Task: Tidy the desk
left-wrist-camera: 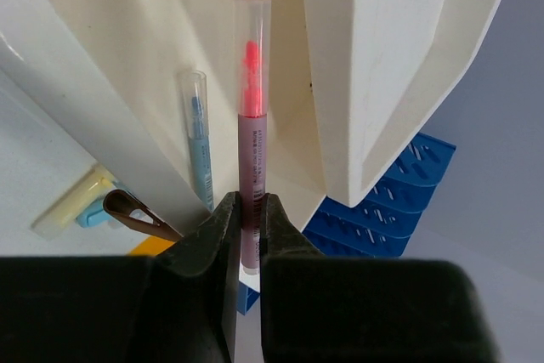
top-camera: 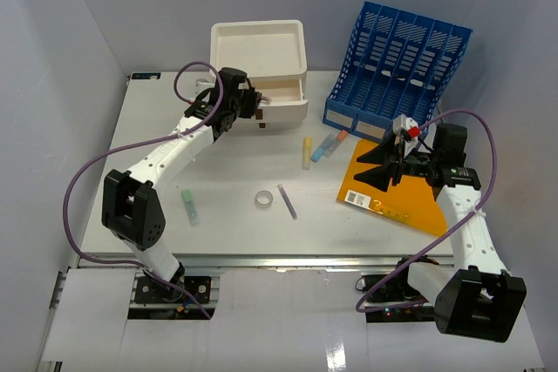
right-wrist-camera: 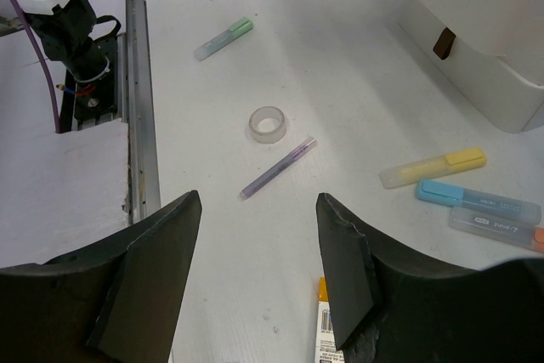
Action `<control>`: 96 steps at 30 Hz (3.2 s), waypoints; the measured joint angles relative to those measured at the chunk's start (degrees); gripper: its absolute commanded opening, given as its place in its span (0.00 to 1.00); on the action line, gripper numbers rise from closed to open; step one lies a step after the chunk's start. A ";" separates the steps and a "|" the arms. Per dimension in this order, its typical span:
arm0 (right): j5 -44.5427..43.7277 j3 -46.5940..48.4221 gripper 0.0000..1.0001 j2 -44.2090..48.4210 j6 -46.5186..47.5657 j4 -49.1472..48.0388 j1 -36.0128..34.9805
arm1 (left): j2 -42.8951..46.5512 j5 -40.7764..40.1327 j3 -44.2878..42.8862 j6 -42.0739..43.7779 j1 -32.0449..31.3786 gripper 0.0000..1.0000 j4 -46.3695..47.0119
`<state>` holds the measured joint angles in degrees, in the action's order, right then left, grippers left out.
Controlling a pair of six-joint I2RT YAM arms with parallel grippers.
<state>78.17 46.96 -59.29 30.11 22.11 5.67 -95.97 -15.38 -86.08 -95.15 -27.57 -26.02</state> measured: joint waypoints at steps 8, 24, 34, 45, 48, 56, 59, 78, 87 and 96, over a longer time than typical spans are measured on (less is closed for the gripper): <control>0.00 -0.16 0.67 0.00 -0.14 -0.31 0.25 | -0.06 0.47 -0.33 -0.34 0.43 0.74 3.71; -25.47 -0.89 0.90 -4.49 -1.19 0.13 -25.23 | 16.05 7.55 9.00 29.10 0.46 0.86 11.33; -60.59 11.74 0.84 -25.14 -16.30 -0.44 -48.44 | 63.32 11.86 43.34 58.55 0.43 0.98 19.56; -78.12 20.40 0.63 -44.55 -25.47 0.60 -58.41 | 78.61 11.91 55.33 64.26 0.45 0.98 7.22; -79.36 20.76 0.56 -46.11 -26.28 0.90 -58.24 | 79.74 11.91 55.38 64.37 0.46 0.98 6.44; -80.37 21.00 0.24 -46.60 -26.79 0.79 -57.96 | 78.92 12.21 55.38 64.72 0.46 0.98 5.86; -80.34 20.95 0.10 -46.60 -26.74 0.70 -57.76 | 78.77 12.46 55.38 64.72 0.46 0.98 5.84; -78.10 32.00 0.08 -31.21 6.16 5.84 -54.37 | 76.56 16.26 55.51 64.52 0.46 0.98 5.93; -84.98 51.51 0.09 -36.28 25.92 -0.95 -54.49 | 75.15 18.05 55.73 64.28 0.46 0.98 5.93; -87.00 61.04 0.15 -50.62 30.91 -1.88 -52.41 | 75.19 18.43 55.73 64.26 0.46 0.98 5.93</control>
<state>-8.83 108.00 -109.90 61.01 20.23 -46.73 -20.78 3.05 -30.35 -30.89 -27.11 -20.10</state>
